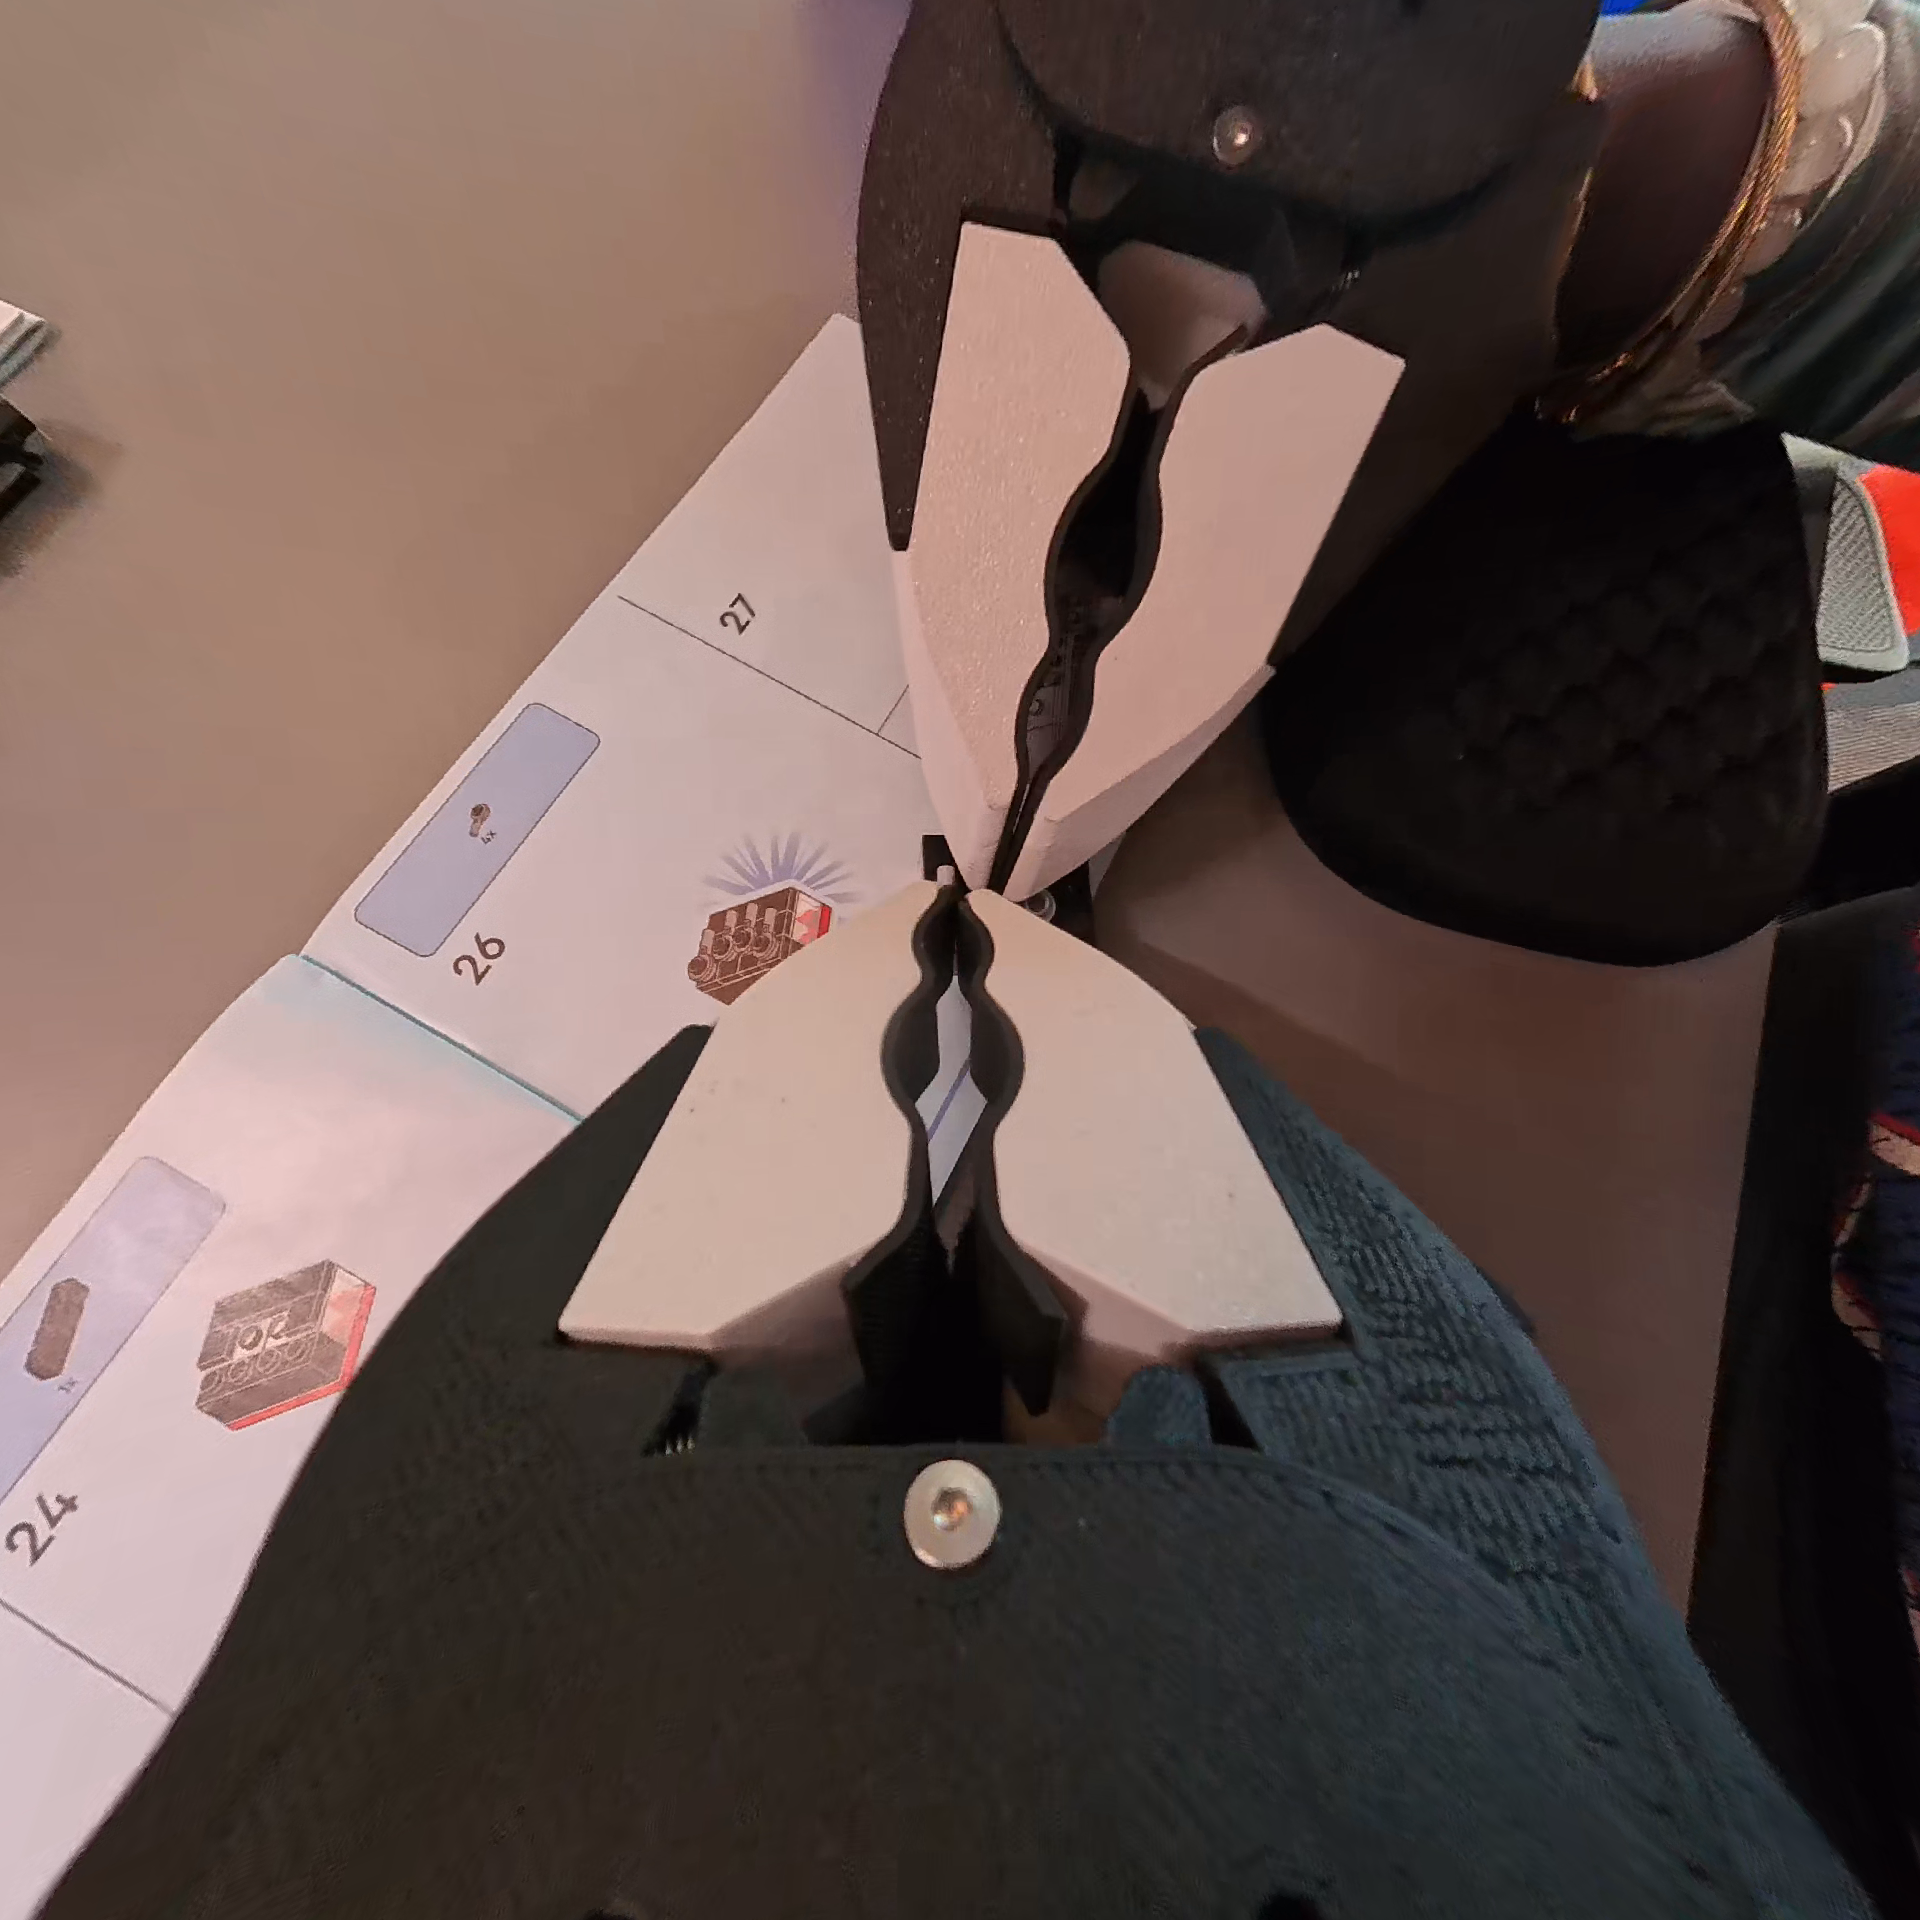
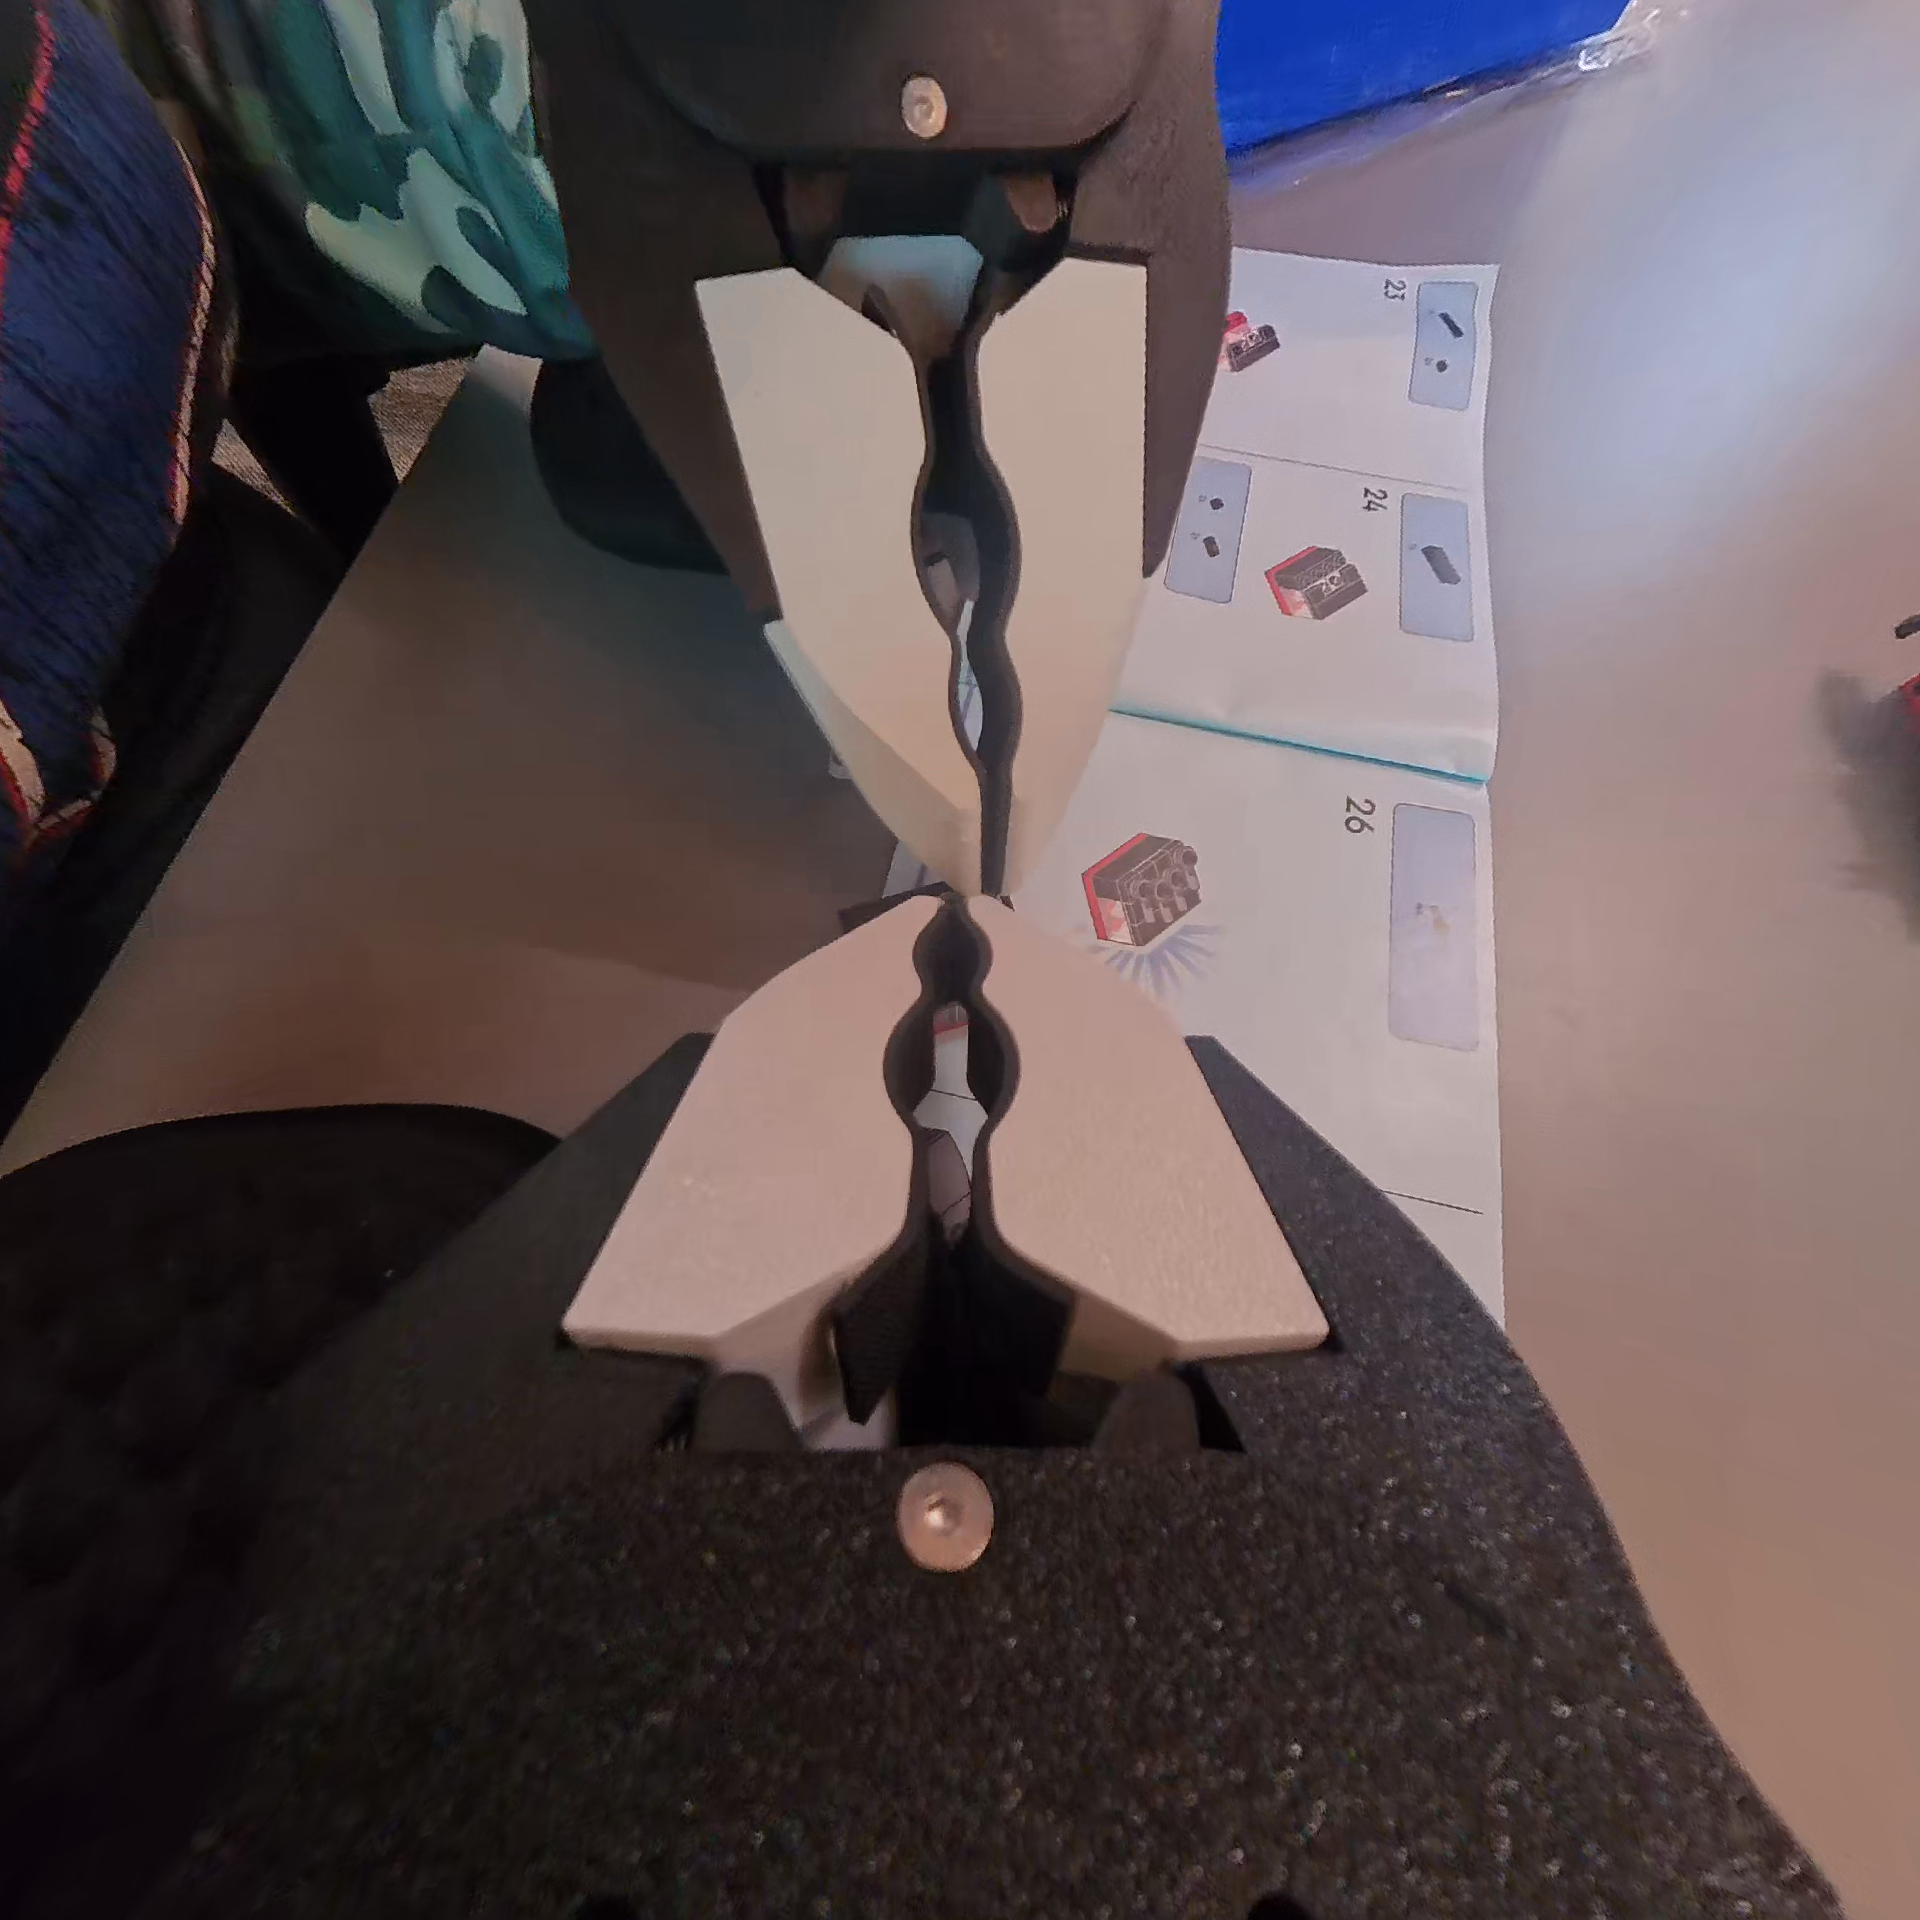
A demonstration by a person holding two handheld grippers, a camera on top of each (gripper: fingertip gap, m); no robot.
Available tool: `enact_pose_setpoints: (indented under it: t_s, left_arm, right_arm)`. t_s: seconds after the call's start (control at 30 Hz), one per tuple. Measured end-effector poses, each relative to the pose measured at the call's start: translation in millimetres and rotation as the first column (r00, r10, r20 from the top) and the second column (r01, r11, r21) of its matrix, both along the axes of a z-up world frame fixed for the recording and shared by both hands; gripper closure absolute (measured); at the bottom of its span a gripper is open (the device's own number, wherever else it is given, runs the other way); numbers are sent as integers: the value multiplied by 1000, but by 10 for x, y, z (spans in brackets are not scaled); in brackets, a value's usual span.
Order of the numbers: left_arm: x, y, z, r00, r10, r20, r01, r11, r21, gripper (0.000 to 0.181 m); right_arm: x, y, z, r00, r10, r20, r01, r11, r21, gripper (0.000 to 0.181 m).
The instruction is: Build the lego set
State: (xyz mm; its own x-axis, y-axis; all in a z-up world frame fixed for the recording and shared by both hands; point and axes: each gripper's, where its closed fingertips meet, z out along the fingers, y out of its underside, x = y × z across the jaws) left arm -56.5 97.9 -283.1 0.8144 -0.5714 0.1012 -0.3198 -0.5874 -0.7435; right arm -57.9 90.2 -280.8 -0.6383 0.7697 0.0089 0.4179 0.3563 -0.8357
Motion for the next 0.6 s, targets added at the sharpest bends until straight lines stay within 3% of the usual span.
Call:
enact_pose_setpoints:
  t_s: [0.3, 0.47, 0.6]
  left_arm:
    - [-13, -7, 28, 1000, 0, 30, 0, 1000, -10, 181]
    - [-287, -95, 531, 988, 59, 146, -83, 982, 168, 171]
    - [-455, -407, 341, 999, 45, 28, -47, 996, 70, 171]
  right_arm:
    - [-1, 19, 4, 1000, 2, 1, -2, 1000, 22, 181]
    - [33, 45, 281, 995, -51, -82, 51, 999, -2, 170]
    - [55, -265, 145, 998, -26, 50, 23, 999, 48, 163]
